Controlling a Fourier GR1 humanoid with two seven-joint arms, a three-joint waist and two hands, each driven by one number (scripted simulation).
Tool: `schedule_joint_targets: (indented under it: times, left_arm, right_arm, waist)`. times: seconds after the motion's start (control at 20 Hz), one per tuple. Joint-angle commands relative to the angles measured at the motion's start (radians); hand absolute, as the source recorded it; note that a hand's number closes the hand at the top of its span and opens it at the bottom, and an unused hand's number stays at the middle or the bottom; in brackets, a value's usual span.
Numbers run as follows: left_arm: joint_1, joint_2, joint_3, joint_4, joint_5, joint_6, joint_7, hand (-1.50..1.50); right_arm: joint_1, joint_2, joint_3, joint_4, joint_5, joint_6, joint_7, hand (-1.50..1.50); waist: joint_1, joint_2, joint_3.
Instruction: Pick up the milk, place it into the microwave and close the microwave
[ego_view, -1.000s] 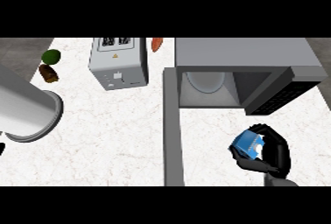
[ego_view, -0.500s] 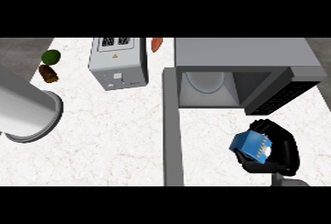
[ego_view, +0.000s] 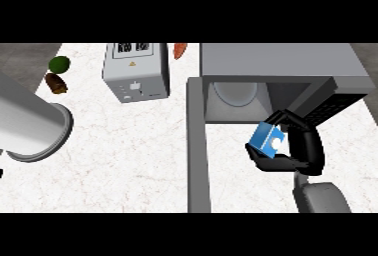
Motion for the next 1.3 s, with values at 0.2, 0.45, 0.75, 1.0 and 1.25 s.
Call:
schedule_joint_targets:
  times: [0.2,0.45,0.75,1.0,1.25]
  left_arm:
    - [0.012,-0.006,0.046,0.037,0.0,-0.049,-0.034,-1.5]
    - [-0.058,0.013,0.044,0.04,0.012,-0.007,0.023,-1.5]
    - [-0.109,0.074,0.077,0.103,0.049,-0.036,0.016,-1.5]
    - [-0.108,0.04,0.018,0.07,0.022,-0.034,0.031,-1.5]
    - [-0.162,0.07,0.029,0.113,0.034,-0.042,0.024,-1.5]
  right_arm:
    - [-0.296,0.001,-0.061,0.257,0.067,-0.064,0.101,1.5]
    - [-0.505,0.027,-0.134,0.56,0.055,-0.083,-0.011,1.5]
    - [-0.556,-0.001,-0.136,0.613,0.073,-0.088,0.006,1.5]
    - [-0.595,-0.03,-0.158,0.656,0.097,-0.136,-0.051,1.5]
    - [-0.601,-0.044,-0.145,0.659,0.145,-0.204,-0.088,1.5]
  waist:
    - [0.008,0.002,0.0]
    - [0.021,0.008,0.001]
    - [0.039,0.014,0.001]
    - [0.068,0.023,0.002]
    - [0.086,0.032,-0.001]
